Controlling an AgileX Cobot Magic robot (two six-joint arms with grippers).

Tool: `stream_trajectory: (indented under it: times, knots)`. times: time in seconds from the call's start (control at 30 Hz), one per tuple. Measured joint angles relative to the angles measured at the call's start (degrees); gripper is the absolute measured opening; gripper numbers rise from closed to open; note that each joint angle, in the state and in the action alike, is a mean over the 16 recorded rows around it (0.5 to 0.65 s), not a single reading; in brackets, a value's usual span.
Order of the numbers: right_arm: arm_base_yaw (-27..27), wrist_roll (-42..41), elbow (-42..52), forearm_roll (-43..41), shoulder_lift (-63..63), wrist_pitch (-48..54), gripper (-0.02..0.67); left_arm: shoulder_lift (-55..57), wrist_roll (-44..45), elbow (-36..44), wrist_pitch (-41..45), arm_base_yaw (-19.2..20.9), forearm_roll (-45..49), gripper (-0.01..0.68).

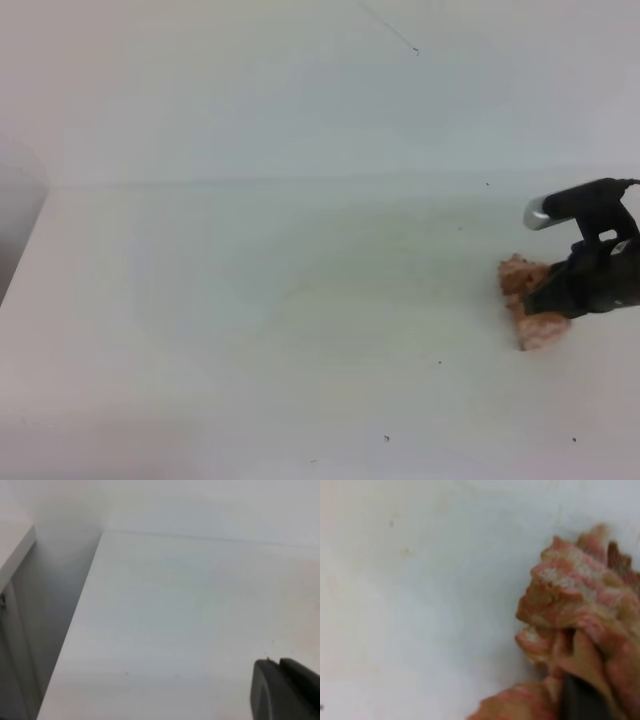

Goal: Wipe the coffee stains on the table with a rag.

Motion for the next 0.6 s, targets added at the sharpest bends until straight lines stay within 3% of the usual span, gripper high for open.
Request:
stream_trajectory:
  times: [0.37,0.47,0.6]
  knots:
    - [0.14,0.01,-1.41,2.38,-7.60,5.30,0.482,0.00,0.00,0.00,0.00,0.00,0.00,-0.003]
    - [0.14,0.01,-1.62,2.40,-12.25,8.40,0.496,0.00,0.00,0.00,0.00,0.00,0.00,-0.003]
    - [0.14,-0.01,-1.66,2.19,-19.21,12.92,0.444,0.00,0.00,0.00,0.00,0.00,0.00,-0.003]
